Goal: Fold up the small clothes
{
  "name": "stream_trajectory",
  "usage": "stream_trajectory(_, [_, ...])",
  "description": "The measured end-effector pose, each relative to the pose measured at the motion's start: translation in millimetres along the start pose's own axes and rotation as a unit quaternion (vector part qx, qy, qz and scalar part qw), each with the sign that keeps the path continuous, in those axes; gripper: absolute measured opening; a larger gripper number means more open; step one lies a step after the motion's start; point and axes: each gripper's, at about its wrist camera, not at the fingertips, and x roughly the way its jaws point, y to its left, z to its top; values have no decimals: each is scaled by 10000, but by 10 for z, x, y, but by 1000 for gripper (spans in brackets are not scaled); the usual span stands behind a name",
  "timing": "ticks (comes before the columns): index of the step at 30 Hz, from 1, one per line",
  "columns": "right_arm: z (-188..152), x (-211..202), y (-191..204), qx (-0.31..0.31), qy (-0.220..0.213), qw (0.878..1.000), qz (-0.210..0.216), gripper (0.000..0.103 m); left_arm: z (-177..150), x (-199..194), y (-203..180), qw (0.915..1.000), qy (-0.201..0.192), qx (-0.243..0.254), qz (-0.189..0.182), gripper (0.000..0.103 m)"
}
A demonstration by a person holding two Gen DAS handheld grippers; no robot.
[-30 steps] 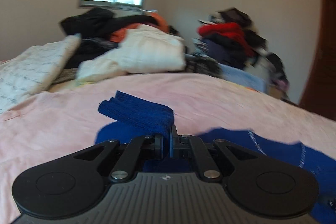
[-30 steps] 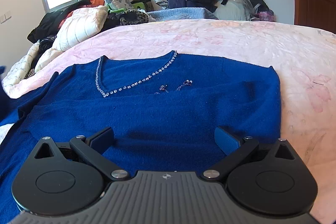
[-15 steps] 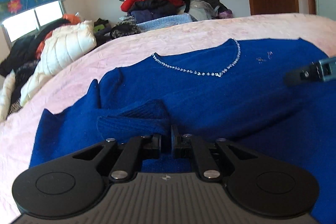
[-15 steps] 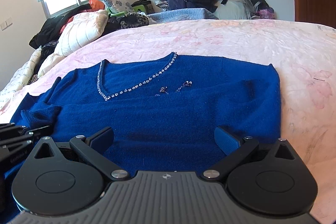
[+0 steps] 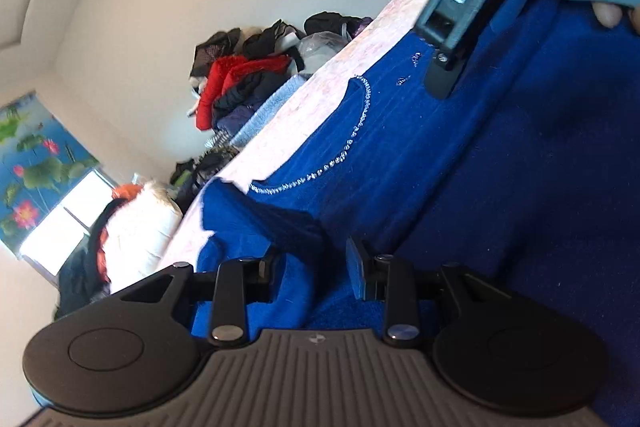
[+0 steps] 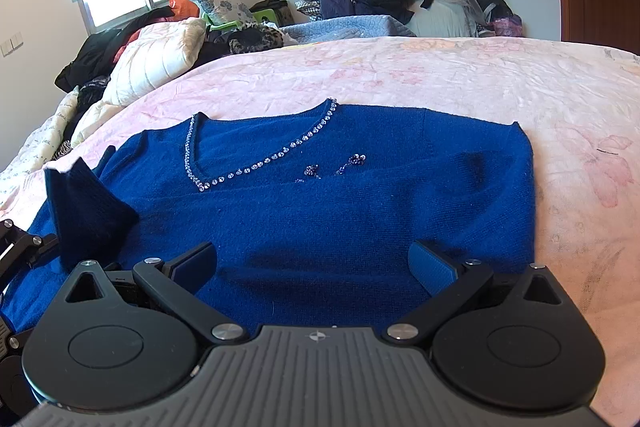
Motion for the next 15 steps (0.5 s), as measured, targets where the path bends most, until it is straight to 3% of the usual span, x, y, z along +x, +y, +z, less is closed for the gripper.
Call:
stream_trajectory(5, [7,11,32,-125,69,9999,-91,101,0,7,-42,10000,-10,1,29,31])
stream_trajectory(8, [146,26,155,-226,443,9983,-308,100,-15,6,-40,10000,-9,-31,15,31])
stream_trajectory(9, [209,-11,178,-15,447,9988,-195,100,-25,-7,-55,10000,-14,-23,30,31])
stream_trajectory(11, [321,-78,217,545,434,9959,568,101,-22,-1,-59,10000,-17,-21,34,31])
stream_trajectory(13, [406,-25,249,1063,731,9844,1198,101,-29,-13,-54,10000,-8,-53,10,31])
stream_trajectory(15, [445,115,227,1598,1153,9700,1425,100,-33,-17,-42,10000,-1,-91,-16,31])
